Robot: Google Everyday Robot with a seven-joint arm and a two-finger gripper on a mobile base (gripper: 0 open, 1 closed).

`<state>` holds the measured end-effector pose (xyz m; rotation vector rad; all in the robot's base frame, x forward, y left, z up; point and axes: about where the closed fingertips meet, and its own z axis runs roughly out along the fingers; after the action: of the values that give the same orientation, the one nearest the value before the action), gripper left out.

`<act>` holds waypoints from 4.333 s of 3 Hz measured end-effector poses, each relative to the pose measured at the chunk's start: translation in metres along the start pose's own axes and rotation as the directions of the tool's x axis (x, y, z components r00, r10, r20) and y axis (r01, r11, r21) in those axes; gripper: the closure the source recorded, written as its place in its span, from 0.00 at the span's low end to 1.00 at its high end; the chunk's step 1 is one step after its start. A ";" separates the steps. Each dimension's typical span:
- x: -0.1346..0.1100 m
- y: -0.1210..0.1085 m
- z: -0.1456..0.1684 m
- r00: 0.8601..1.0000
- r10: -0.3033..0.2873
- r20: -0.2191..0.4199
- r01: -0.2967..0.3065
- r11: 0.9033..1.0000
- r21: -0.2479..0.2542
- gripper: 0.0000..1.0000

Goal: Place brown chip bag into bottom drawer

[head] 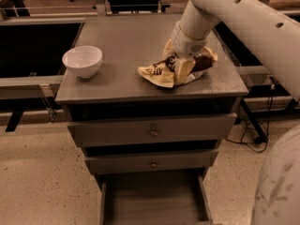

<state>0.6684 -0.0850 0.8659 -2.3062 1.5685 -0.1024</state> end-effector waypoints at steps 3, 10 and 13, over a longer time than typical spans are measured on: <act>-0.047 0.043 -0.063 0.950 0.020 0.313 -0.102 0.963 0.250 1.00; -0.002 0.287 0.155 0.811 0.482 0.332 -0.479 0.872 -0.098 1.00; 0.029 0.356 0.279 0.830 0.433 0.352 -0.406 0.901 -0.151 1.00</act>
Offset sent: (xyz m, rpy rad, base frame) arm -0.0710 0.0194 0.0852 0.6261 -0.1533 -0.0065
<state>0.4339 -0.1602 0.4858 -1.8203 1.8358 0.4883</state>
